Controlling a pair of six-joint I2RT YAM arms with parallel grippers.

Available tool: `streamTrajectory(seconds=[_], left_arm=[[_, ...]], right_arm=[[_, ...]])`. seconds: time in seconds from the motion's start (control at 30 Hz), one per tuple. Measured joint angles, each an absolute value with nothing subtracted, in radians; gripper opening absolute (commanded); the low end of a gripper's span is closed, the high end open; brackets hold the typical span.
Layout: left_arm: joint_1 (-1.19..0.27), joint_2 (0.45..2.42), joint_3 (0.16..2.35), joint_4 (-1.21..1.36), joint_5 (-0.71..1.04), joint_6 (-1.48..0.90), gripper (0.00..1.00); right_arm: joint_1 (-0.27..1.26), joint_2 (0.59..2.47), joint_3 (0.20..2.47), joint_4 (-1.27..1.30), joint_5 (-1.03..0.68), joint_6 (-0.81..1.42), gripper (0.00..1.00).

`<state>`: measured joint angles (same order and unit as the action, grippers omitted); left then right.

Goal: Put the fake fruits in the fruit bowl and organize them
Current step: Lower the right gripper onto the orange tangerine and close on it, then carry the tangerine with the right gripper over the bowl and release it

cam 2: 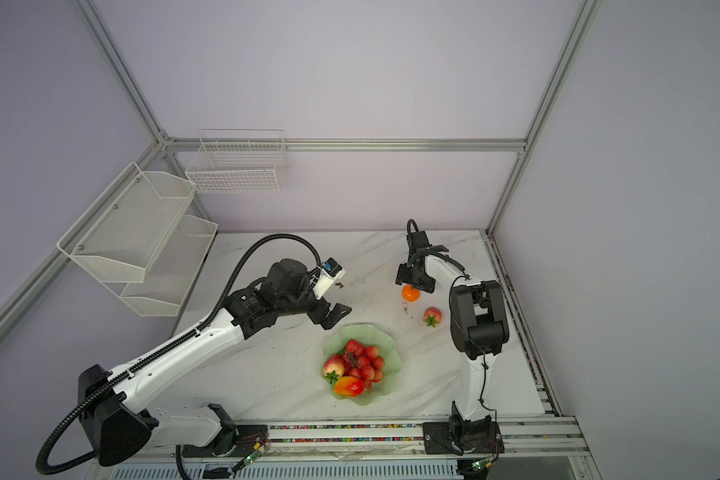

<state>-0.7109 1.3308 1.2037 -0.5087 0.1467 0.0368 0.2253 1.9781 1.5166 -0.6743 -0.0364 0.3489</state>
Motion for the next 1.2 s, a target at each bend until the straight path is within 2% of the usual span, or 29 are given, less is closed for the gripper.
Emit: streamTrajectory(seconds=[0.1, 0.23, 0.4, 0.5, 0.6, 0.77, 0.97, 1.2], left_arm=[[-0.708, 1.331, 1.204, -0.498, 0.163, 0.026, 1.00], [-0.708, 1.326, 1.204, -0.469, 0.190, 0.002, 1.00], [-0.708, 1.316, 1.204, -0.450, 0.206, -0.008, 1.00], [-0.708, 1.309, 1.203, -0.449, 0.205, -0.010, 1.00], [-0.708, 1.293, 1.202, -0.447, 0.205, -0.019, 1.00], [-0.708, 1.249, 1.197, -0.434, 0.193, -0.039, 1.00], [-0.707, 1.206, 1.196, -0.480, 0.184, -0.041, 1.00], [-0.707, 1.135, 1.147, -0.562, 0.207, -0.041, 1.00]], right_arm=[[0.225, 1.978, 1.491, -0.678, -0.028, 0.345, 0.80], [0.225, 1.978, 1.452, -0.681, -0.027, 0.341, 0.67], [0.225, 1.978, 1.446, -0.683, -0.033, 0.334, 0.67], [0.225, 1.978, 1.446, -0.683, -0.033, 0.327, 0.59], [0.226, 1.978, 1.446, -0.683, -0.038, 0.323, 0.57], [0.247, 1.951, 1.445, -0.686, -0.051, 0.301, 0.56], [0.390, 1.703, 1.391, -0.723, -0.099, 0.331, 0.56], [0.642, 1.392, 1.249, -0.833, -0.183, 0.501, 0.55]])
